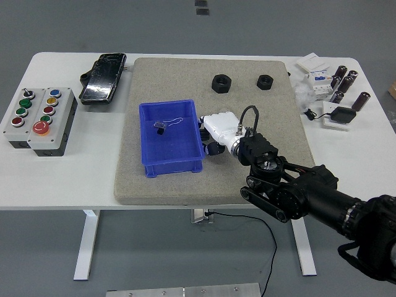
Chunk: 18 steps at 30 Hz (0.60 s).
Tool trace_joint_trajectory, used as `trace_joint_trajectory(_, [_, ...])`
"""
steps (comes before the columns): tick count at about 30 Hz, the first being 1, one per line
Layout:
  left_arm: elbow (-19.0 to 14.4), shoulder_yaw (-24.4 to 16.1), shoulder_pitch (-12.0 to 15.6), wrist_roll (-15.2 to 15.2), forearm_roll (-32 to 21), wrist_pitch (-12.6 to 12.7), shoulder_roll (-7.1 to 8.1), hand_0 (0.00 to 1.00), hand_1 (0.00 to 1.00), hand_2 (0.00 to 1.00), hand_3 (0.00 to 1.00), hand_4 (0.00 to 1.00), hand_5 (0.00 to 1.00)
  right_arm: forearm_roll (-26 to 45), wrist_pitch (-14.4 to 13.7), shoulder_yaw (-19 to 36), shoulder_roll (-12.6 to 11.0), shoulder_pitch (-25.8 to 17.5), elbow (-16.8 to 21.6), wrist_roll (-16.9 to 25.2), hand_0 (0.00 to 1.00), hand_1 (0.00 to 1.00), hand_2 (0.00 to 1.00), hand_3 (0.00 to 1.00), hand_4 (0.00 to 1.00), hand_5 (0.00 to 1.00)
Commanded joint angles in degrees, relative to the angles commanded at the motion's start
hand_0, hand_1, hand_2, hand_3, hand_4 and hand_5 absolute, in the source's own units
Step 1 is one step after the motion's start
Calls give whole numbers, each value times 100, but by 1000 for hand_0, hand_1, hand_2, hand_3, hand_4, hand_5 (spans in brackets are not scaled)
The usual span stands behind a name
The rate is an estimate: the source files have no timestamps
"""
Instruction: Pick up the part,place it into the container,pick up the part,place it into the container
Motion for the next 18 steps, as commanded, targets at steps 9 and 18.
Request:
trace_joint_trajectory(9, [0, -4, -1, -4, 10, -1, -1, 675, 669, 593, 619, 713, 300, 57, -124, -50, -5, -23, -18, 13, 344, 570, 578, 683, 433, 2])
trace_joint_trajectory(18, [0, 16, 6, -3, -9, 0, -1, 675, 669, 593, 619, 713, 302, 103, -173, -90, 4, -58, -1, 32, 335, 562, 553, 687, 397, 2])
